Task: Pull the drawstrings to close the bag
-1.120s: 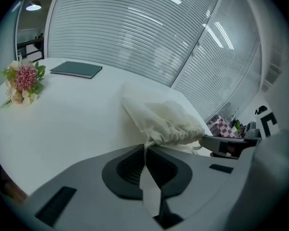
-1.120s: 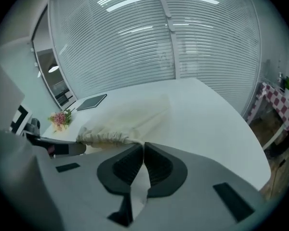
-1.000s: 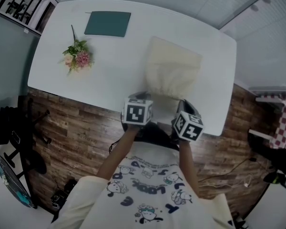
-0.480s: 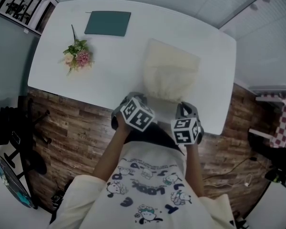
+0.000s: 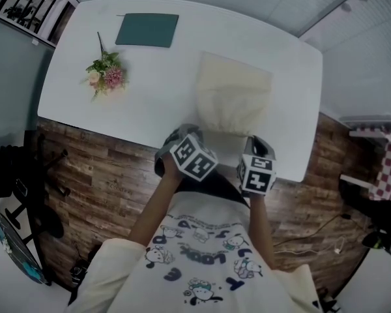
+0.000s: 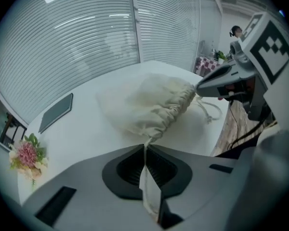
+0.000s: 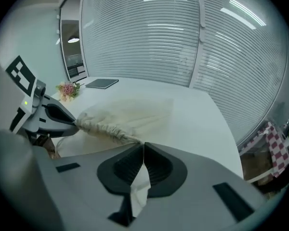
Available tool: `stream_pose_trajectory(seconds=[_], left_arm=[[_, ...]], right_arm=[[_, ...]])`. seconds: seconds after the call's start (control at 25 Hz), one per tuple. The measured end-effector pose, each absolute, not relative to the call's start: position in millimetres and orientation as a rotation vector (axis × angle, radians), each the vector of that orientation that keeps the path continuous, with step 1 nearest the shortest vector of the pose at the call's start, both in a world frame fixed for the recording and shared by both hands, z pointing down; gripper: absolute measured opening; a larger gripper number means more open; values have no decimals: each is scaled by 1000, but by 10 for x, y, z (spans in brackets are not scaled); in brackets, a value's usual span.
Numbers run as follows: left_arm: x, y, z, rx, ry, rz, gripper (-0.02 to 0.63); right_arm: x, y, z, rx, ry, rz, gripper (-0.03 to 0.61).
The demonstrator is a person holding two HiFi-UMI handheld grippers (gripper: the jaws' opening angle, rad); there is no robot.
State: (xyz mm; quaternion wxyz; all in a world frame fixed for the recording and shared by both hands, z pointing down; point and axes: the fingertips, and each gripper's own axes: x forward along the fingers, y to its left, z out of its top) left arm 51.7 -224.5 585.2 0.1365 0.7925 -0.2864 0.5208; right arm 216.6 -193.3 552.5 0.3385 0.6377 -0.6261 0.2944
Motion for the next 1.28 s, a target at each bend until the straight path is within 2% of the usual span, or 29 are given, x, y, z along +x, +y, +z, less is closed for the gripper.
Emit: stream_pose_trajectory(seconds=[0.24, 0.36, 0.92, 1.28], left_arm=[[511, -2264, 5850, 2102, -917, 1168, 49], [500, -2290, 5837, 2061, -948, 1082, 48], [235, -2523, 5828, 2034, -1077, 1023, 49], [295, -2444, 5837, 2051, -1051, 1046, 49]], right_arm=[[2204, -1868, 5569, 1846, -1615, 1036, 23], [2228, -1888, 5557, 1908, -1615, 1045, 23], [2589, -1843, 5517, 2135, -1541, 1180, 20], [2551, -1879, 5612, 2042, -1593, 1232, 18]])
